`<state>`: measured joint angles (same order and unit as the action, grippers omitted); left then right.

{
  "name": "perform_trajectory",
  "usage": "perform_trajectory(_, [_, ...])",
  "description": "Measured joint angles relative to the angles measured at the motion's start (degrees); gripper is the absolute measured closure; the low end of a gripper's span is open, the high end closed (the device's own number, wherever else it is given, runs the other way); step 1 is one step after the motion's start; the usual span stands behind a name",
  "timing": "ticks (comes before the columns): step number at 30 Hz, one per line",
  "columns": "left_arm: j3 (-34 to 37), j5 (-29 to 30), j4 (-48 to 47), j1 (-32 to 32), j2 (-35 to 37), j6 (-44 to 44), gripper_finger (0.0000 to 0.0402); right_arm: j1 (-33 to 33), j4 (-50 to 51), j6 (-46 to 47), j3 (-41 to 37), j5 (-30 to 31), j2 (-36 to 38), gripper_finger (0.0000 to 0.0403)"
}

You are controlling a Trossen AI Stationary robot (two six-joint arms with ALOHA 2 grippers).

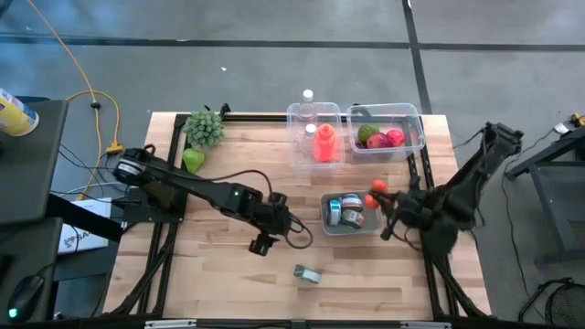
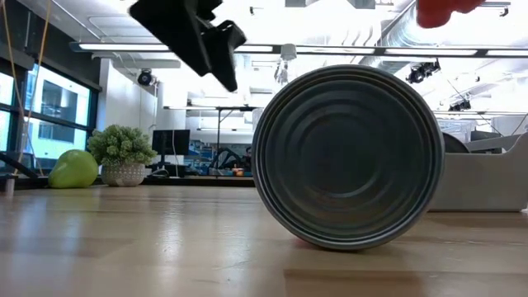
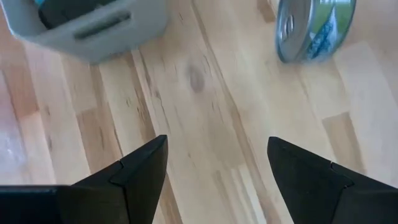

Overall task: Pick & Place Food Item
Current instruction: Put the tangerines into the right transparent bin

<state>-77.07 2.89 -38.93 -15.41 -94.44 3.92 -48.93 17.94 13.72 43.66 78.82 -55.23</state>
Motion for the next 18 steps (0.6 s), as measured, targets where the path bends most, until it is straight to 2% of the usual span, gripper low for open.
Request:
perform_trajectory(8, [4.0,-0.3,2.6,2.0,1.8,-1.2,0.0135,24.8,9.3,0.2,-2.0,-15.2,10.4,0.04])
perform_trajectory(12, [6.9,-0.4,6.5,2.0,1.8,-1.4,0.0135,37.3,6.4,-2.8,-3.8,-18.9,12.9,0.0398])
perform_trajectory(15, [7.7,-1.9,6.5,2.0,1.8,-2.2,0.0135,45.2,1.0,-8.3,-3.8,-28.9,13.8,0.0394])
perform_trajectory(18, [7.8,-4.4,7.0,2.0,1.8,-2.3,0.0135,53.1,-4.4,-12.5,-3.8,-35.3,14.5,0.0391])
